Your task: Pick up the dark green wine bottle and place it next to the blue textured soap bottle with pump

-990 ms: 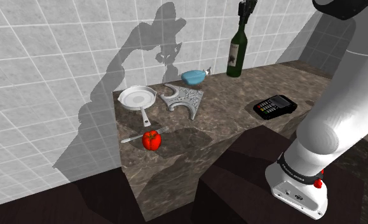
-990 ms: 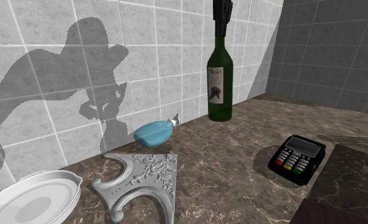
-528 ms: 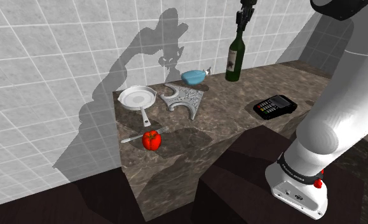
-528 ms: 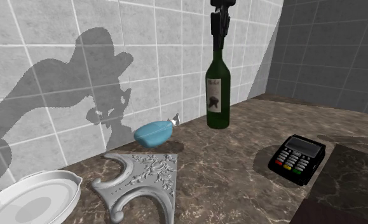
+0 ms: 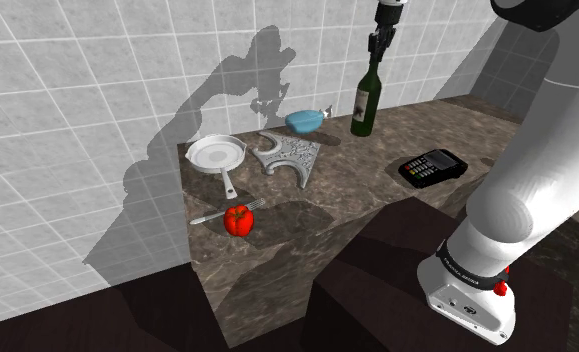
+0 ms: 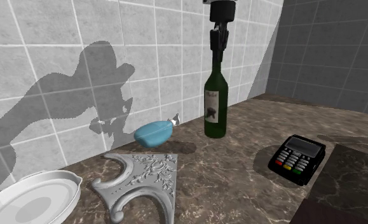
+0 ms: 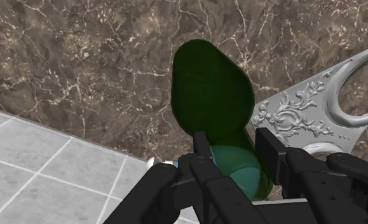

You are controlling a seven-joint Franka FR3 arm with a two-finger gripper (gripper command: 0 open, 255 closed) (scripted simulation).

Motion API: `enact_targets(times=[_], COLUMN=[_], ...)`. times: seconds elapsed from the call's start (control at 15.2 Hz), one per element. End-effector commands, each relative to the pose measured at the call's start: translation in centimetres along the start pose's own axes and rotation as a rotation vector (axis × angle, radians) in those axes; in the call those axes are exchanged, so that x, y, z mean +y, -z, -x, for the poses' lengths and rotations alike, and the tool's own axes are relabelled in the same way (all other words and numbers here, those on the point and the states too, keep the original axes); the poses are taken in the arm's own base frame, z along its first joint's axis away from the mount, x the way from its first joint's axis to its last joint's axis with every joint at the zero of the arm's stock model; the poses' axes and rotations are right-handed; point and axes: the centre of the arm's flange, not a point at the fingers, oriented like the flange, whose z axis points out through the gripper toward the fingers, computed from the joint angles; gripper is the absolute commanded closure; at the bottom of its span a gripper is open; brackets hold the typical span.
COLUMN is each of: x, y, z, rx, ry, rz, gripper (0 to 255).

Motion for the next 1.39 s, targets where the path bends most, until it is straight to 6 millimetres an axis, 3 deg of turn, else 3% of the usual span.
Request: enact_targets(times=[0.0, 0.66, 1.19, 1.25, 1.32], x=[-0.1, -0.3, -0.3, -0.3, -0.3], y=[-0.9, -6.2, -6.5, -6.5, -6.5], z=[0.1, 0.2, 0.2, 0.2, 0.2], rx=[0.001, 0.001, 0.001, 0.001, 0.001], ry=[0.000, 0.000, 0.000, 0.000, 0.000], rz=[0.001, 0.001, 0.001, 0.001, 0.001], gripper=[255, 255, 255, 0, 0])
